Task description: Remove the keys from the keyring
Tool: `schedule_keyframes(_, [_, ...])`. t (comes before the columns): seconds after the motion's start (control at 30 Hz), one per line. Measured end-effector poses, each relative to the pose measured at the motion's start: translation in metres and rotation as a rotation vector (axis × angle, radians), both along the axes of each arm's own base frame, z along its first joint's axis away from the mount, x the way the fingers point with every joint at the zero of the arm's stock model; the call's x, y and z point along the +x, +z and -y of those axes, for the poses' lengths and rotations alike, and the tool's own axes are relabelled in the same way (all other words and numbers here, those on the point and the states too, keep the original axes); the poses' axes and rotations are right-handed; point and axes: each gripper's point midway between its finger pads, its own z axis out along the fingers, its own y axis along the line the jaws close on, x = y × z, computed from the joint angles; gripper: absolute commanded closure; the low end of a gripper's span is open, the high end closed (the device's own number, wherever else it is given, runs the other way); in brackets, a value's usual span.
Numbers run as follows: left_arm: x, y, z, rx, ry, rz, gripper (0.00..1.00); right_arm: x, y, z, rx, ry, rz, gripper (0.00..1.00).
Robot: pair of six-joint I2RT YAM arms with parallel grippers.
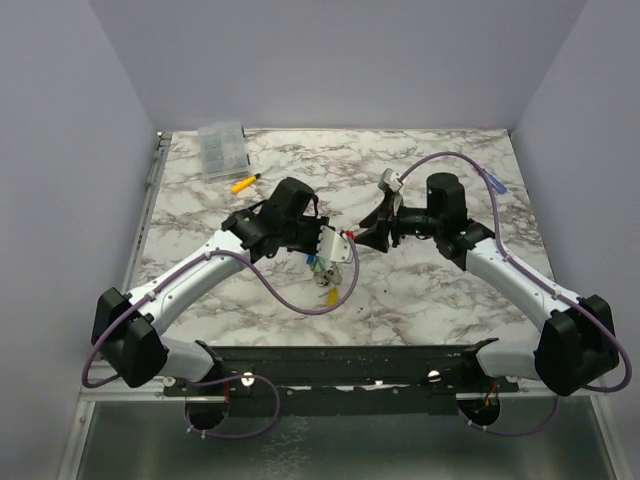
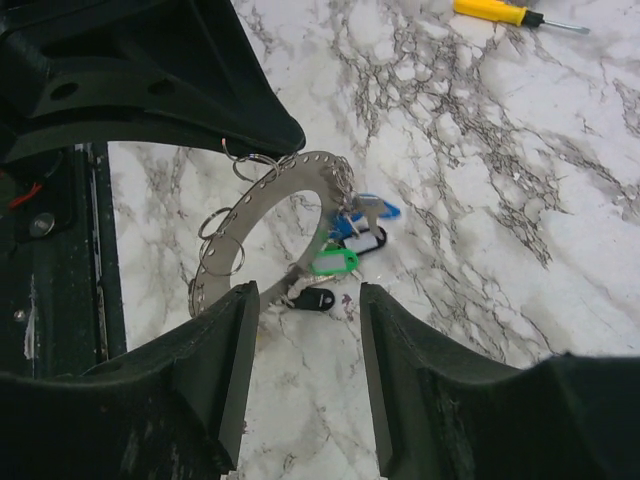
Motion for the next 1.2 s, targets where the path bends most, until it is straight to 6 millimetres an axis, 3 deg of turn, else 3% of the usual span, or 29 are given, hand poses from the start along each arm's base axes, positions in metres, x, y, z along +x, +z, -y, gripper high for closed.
schedule_keyframes(0.13, [-0.002,0.003,0.004,-0.015,-0.001,-0.007,1.00,-0.001,0.003,-0.003,0.030,0.009,0.003,0.56])
schedule_keyframes(0.3, [-0.006,-0.002,0.005,-0.019,0.052,-0.035,1.00,-0.002,0.002,-0.004,0.050,0.003,-0.015,0.56])
schedule_keyframes(0.53, [0.005,-0.001,0.020,-0.053,0.230,-0.182,1.00,-0.007,0.005,-0.007,0.070,0.021,-0.051,0.56])
schedule_keyframes(0.8, [-0.005,-0.009,0.023,-0.073,0.394,-0.401,1.00,-0.016,0.008,-0.010,0.097,0.069,-0.067,0.46])
schedule_keyframes(1.0, [-0.001,-0.015,0.017,-0.109,0.537,-0.586,1.00,-0.018,-0.012,-0.008,0.118,0.071,-0.023,0.46])
schedule_keyframes(1.1, [0.005,-0.018,0.011,-0.137,0.609,-0.669,1.00,-0.020,-0.023,-0.007,0.125,0.070,-0.004,0.51])
schedule_keyframes(1.2, [0.006,-0.021,0.004,-0.168,0.682,-0.760,1.00,-0.017,-0.022,-0.007,0.133,0.071,0.030,0.54])
